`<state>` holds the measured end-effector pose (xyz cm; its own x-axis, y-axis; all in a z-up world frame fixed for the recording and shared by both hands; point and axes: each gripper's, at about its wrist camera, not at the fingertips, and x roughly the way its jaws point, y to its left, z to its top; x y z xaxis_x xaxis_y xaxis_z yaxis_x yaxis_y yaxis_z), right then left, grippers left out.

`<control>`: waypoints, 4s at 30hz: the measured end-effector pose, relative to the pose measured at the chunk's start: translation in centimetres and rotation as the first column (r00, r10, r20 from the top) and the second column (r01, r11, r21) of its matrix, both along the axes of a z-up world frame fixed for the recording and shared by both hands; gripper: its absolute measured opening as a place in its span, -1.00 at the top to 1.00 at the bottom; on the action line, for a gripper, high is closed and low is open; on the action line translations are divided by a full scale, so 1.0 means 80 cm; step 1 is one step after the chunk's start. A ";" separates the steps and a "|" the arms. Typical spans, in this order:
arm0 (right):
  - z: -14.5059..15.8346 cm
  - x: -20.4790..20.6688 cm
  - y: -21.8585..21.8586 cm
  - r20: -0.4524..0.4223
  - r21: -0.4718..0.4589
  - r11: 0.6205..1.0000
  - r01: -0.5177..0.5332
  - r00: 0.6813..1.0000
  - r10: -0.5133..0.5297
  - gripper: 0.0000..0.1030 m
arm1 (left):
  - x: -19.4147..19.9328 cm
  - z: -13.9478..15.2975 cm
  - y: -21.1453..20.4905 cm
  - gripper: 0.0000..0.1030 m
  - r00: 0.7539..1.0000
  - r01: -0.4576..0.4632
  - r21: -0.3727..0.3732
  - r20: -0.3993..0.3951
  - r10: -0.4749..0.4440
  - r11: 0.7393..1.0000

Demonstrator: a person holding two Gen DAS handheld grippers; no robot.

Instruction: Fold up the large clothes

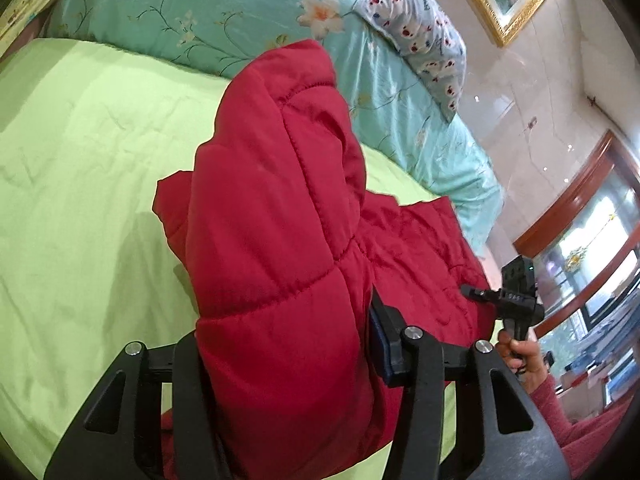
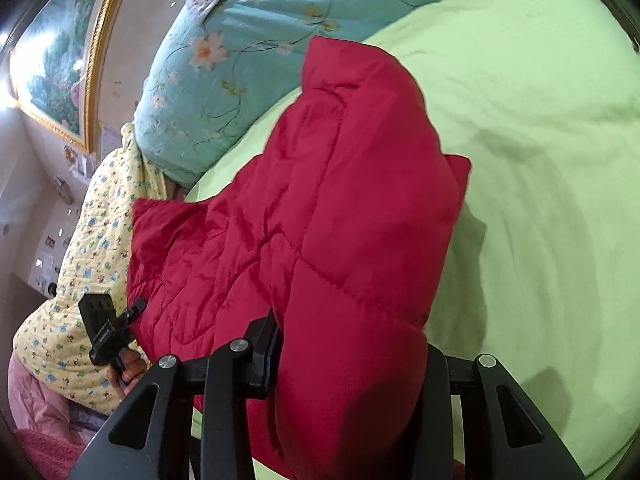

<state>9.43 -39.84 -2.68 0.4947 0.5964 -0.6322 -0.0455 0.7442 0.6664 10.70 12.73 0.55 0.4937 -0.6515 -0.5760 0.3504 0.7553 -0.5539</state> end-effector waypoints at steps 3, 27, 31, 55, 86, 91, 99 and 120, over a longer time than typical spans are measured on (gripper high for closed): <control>-0.002 0.009 0.001 0.010 -0.016 1.000 0.025 1.000 -0.025 0.25 | 0.013 -0.012 0.000 0.06 1.000 -0.030 0.031 -0.007 0.031 0.999; -0.034 0.026 -0.002 -0.003 -0.143 0.973 0.179 0.983 -0.182 -0.46 | 0.031 -0.040 -0.002 -0.66 0.976 -0.206 0.250 -0.014 0.216 0.946; -0.032 0.025 0.000 0.004 -0.162 0.969 0.185 0.982 -0.187 -0.50 | 0.030 -0.033 0.011 -0.77 0.966 -0.248 0.274 -0.005 0.260 0.929; 0.024 -0.015 0.010 0.135 -0.342 0.894 0.290 0.957 -0.258 -0.69 | -0.035 0.017 -0.037 -0.77 0.977 -0.204 0.304 0.119 0.175 0.931; 0.003 0.087 0.145 0.108 -0.532 0.845 0.050 0.994 0.010 -0.83 | 0.032 -0.025 -0.115 -0.83 0.981 -0.192 0.416 0.086 0.171 0.889; -0.011 0.097 0.134 0.121 -0.477 0.877 0.054 0.993 0.005 -0.88 | 0.090 -0.034 -0.116 -0.83 0.968 -0.237 0.456 0.037 0.248 0.858; -0.009 0.077 0.115 0.211 -0.385 0.917 0.107 0.977 -0.025 -0.86 | 0.150 -0.076 -0.102 -0.90 0.926 -0.304 0.473 -0.057 0.373 0.827; -0.011 0.097 0.103 0.191 -0.373 0.923 0.095 0.981 -0.024 -0.86 | -0.031 -0.026 -0.170 -0.91 0.962 -0.262 0.500 0.067 0.265 0.825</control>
<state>17.17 -31.57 -3.57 0.6480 0.2954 -0.7020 -0.0852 0.9440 0.3187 8.19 -0.86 -1.49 0.6015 -0.1198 -0.7898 0.0965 0.9923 -0.0770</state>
